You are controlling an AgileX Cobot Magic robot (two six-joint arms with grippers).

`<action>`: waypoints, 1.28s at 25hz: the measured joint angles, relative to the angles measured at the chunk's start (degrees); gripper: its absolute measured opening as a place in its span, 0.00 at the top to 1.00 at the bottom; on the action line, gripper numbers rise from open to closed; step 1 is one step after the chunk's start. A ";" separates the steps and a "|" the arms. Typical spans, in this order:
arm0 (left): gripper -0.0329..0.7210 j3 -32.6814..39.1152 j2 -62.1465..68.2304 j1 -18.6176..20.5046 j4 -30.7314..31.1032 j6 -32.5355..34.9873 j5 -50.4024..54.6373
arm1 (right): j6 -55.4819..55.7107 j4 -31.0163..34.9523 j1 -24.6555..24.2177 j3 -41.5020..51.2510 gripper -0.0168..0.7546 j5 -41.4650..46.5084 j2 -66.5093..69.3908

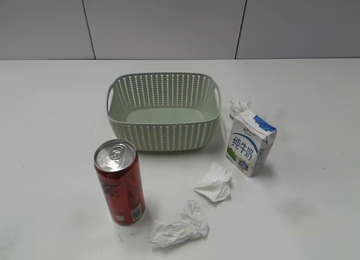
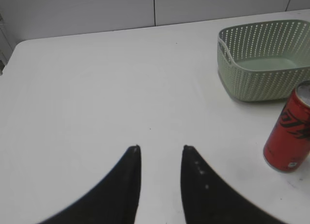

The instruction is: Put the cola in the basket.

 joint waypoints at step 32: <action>0.65 0.00 0.00 0.00 0.00 0.00 0.00 | 2.69 0.45 0.00 -11.08 0.23 -3.53 34.89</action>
